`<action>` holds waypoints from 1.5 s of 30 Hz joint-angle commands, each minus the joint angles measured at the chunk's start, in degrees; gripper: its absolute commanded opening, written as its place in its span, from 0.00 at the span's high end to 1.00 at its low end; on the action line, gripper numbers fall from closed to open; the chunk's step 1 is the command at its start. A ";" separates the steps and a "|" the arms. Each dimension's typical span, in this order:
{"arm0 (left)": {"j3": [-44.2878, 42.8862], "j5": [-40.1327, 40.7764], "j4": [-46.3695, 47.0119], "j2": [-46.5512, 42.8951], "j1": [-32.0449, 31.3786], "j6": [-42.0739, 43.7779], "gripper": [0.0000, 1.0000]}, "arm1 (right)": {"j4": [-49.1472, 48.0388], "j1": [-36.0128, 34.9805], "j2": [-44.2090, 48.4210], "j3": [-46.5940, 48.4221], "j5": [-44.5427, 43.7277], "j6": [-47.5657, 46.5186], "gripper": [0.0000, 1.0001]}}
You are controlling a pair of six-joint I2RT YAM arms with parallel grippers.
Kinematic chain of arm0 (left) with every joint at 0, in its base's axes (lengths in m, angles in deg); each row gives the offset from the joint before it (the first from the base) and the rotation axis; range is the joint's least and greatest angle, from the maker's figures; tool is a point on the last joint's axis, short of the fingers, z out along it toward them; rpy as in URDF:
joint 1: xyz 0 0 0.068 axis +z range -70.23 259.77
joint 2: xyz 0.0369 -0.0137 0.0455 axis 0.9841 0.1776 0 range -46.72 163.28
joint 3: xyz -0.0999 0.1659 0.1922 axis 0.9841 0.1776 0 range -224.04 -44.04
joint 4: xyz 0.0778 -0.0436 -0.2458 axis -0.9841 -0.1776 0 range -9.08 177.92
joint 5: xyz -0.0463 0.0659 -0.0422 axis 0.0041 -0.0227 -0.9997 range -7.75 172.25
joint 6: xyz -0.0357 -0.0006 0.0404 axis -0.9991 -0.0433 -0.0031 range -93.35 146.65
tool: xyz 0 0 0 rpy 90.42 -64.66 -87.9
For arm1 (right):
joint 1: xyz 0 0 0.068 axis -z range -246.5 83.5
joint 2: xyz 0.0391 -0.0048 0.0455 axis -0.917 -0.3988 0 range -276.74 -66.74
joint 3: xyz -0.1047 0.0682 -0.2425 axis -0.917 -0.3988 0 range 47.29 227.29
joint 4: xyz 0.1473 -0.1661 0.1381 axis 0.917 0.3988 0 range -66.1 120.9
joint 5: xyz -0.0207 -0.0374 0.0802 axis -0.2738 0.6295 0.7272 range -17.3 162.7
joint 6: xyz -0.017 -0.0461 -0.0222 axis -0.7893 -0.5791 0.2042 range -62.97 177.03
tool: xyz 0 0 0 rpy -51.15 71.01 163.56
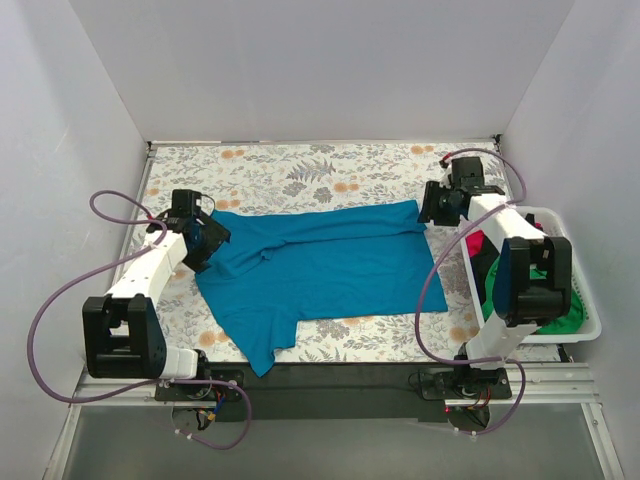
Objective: Fold and stack the t-shirts
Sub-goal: Fold the tshirt
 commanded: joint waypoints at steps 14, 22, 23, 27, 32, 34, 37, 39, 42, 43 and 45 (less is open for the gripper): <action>-16.71 4.42 16.39 19.47 3.52 17.06 0.25 | -3.70 -0.84 -6.43 14.52 8.80 3.99 0.51; -25.51 -0.33 17.99 31.77 5.83 20.22 0.36 | -5.12 -0.67 -13.21 18.56 9.84 4.53 0.54; -25.96 -0.85 18.25 32.39 5.83 20.49 0.36 | -5.64 -0.67 -13.82 18.22 10.80 4.53 0.55; -27.45 -3.05 19.04 34.42 5.83 22.60 0.39 | -6.26 -0.67 -14.97 17.77 10.46 4.70 0.55; -27.28 -4.72 20.01 34.95 5.83 22.60 0.40 | -7.32 -0.40 -16.54 17.07 11.51 4.61 0.55; -27.28 -4.99 20.18 35.12 5.83 22.51 0.41 | -8.02 -0.14 -16.90 16.72 11.69 4.79 0.55; -27.45 -4.29 19.92 34.69 5.83 22.86 0.42 | -8.37 0.04 -17.43 16.54 11.95 4.96 0.55; -27.46 -2.97 19.31 33.55 5.83 22.86 0.42 | -8.64 0.12 -17.78 16.54 12.22 4.97 0.55; -27.19 -1.30 19.22 31.17 5.83 23.30 0.41 | -8.99 0.12 -18.13 16.19 12.22 4.97 0.55; -27.19 -1.47 19.22 30.56 5.83 23.65 0.41 | -8.99 0.21 -18.13 16.10 12.30 4.97 0.55; -27.28 -2.78 19.39 30.55 5.83 24.09 0.41 | -9.16 0.30 -18.66 16.10 12.30 5.14 0.56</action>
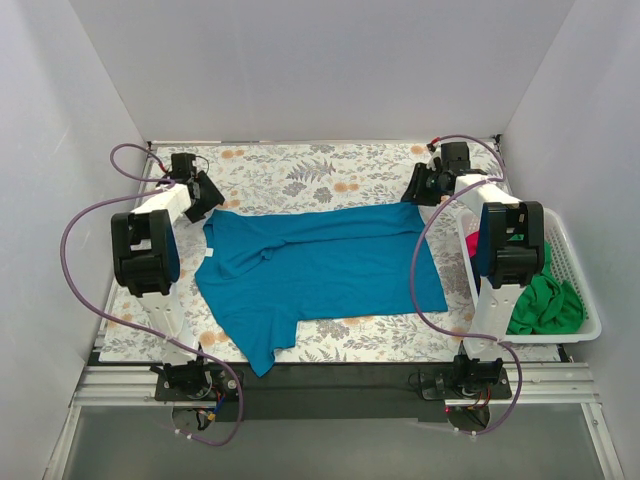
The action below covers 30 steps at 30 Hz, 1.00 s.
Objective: Fold and stack the t-shirts
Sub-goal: Fold the tshirt
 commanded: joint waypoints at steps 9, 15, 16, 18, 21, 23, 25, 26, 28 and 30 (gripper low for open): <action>-3.22 -2.68 0.71 -0.46 -0.10 3.05 0.56 | -2.90 1.00 -3.26 0.72 1.00 0.81 0.56; -3.40 -2.68 0.71 1.47 -0.10 2.88 0.66 | -3.34 1.44 -4.49 0.10 0.74 0.90 0.57; -3.05 -2.68 0.71 1.65 -0.10 2.88 0.67 | -3.60 1.44 -4.75 0.01 0.65 1.08 0.57; -2.79 -2.68 0.71 1.91 -0.10 2.44 0.69 | -3.86 1.53 -4.93 -0.25 0.65 1.34 0.57; -2.17 -2.68 0.88 2.44 -0.10 2.09 0.78 | -4.39 1.88 -5.19 -0.69 0.74 1.78 0.57; -2.08 -1.72 1.14 2.96 -0.10 2.00 0.86 | -4.74 2.15 -5.54 -0.86 0.74 2.13 0.57; -2.52 -0.14 1.32 4.10 -0.10 1.82 1.00 | -4.83 2.50 -6.07 -0.78 0.39 2.31 0.57; -3.39 0.74 1.32 4.54 0.08 1.56 1.00 | -4.92 2.76 -6.16 -0.69 0.30 2.57 0.57; -4.54 2.33 1.41 5.42 0.43 0.86 1.00 | -5.09 2.94 -6.68 -0.60 0.04 3.27 0.57; -6.72 3.12 1.32 7.18 0.78 0.59 1.00 | -5.18 4.42 -7.21 0.10 0.04 3.54 0.58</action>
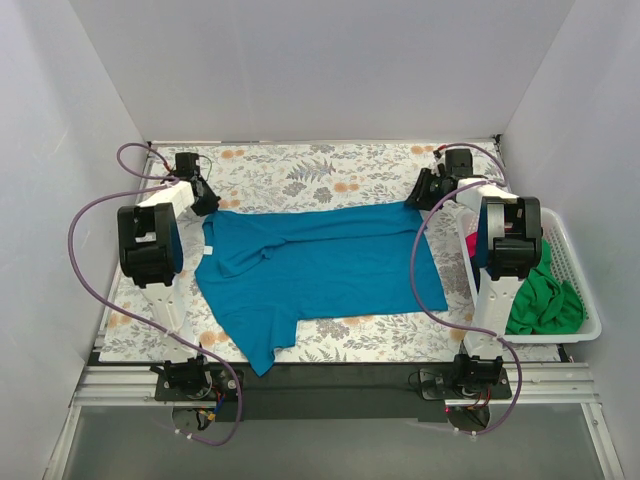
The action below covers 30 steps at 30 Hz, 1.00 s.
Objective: Fold and stack the t-shirts
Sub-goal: Fold the tshirt
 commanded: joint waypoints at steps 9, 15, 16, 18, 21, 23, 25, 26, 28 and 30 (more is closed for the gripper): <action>-8.32 4.83 1.28 6.53 1.50 -0.98 1.00 | -1.47 3.32 -4.45 4.51 -1.10 1.29 0.59; -7.53 3.35 2.42 5.83 1.77 -0.02 0.85 | -1.64 3.32 -4.72 5.66 1.53 0.68 0.58; -7.61 3.17 2.51 5.48 1.86 0.33 0.82 | -1.64 3.32 -4.37 5.92 2.32 0.50 0.58; -8.32 2.99 2.51 4.87 1.77 0.77 0.75 | -1.55 3.32 -3.84 6.01 3.12 -0.02 0.57; -9.28 2.46 2.42 3.02 1.77 1.56 0.61 | -1.55 3.24 -1.30 5.14 4.26 -0.73 0.53; -9.72 2.03 2.08 0.83 1.77 1.48 0.50 | -1.47 2.97 0.11 4.35 4.26 -1.25 0.51; -9.99 1.67 0.67 -1.19 1.59 0.78 0.38 | -1.29 2.62 2.40 3.73 4.09 -1.96 0.49; -9.99 1.67 0.06 -2.16 1.42 0.08 0.35 | -1.20 2.45 3.36 3.03 3.91 -2.05 0.48; -9.81 2.89 -2.40 -5.15 0.63 -0.45 0.30 | -1.12 2.01 5.91 2.06 3.73 -2.48 0.46; -9.38 4.39 -5.29 -8.21 -1.03 -0.20 0.28 | -0.85 1.57 8.89 -0.12 3.30 -2.66 0.44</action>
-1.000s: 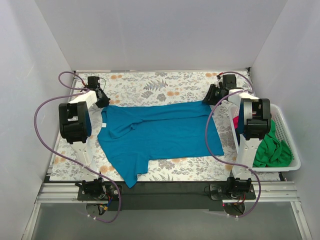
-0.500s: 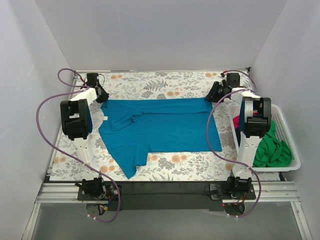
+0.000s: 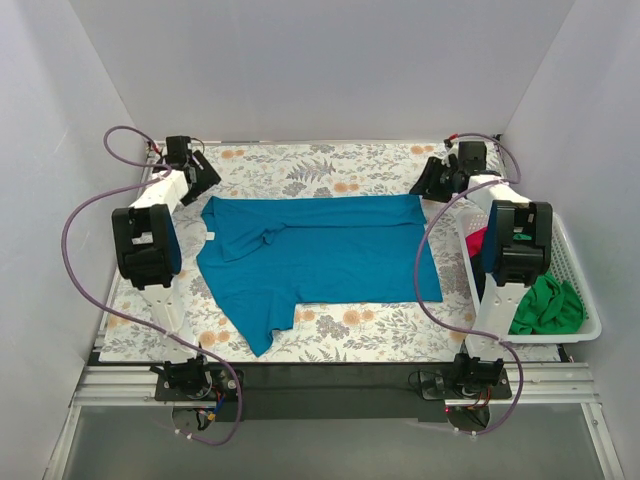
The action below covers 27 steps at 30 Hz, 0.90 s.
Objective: Fold and stack the t-shirts
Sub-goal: Fold the tshirt
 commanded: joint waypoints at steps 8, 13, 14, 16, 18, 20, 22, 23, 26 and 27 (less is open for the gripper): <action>9.61 15.94 -8.61 -19.82 -16.62 9.17 0.28 | 3.86 -4.33 18.02 -9.70 -4.02 -5.96 0.39; 14.46 24.21 -8.70 -20.62 -30.86 18.39 0.45 | 4.66 -7.05 26.37 -16.73 -6.14 -7.37 0.39; 14.90 25.88 -8.44 -19.84 -32.53 19.46 0.49 | 4.66 -7.32 27.52 -19.09 -6.05 -7.37 0.39; 15.17 27.48 -8.09 -18.52 -35.97 21.31 0.57 | 5.10 -7.76 30.42 -21.21 -5.52 -7.02 0.40; 14.56 26.69 -8.08 -16.50 -37.37 22.11 0.60 | 5.19 -8.11 32.87 -23.94 -5.17 -6.76 0.40; 13.86 25.55 -8.00 -15.09 -37.73 22.20 0.62 | 5.54 -8.20 34.20 -25.35 -4.99 -6.76 0.40; 13.07 25.19 -8.00 -12.63 -38.00 22.20 0.63 | 5.54 -8.20 35.52 -27.20 -4.82 -6.67 0.40; 12.89 24.93 -7.91 -11.84 -38.00 22.02 0.64 | 5.54 -8.20 35.79 -27.72 -4.73 -6.58 0.40; 11.31 25.63 -8.08 -8.50 -38.00 21.49 0.67 | 5.54 -8.29 35.62 -28.70 -4.03 -6.23 0.40; 10.96 25.89 -8.52 -7.10 -38.00 21.23 0.67 | 5.63 -8.29 35.44 -28.78 -3.59 -6.05 0.40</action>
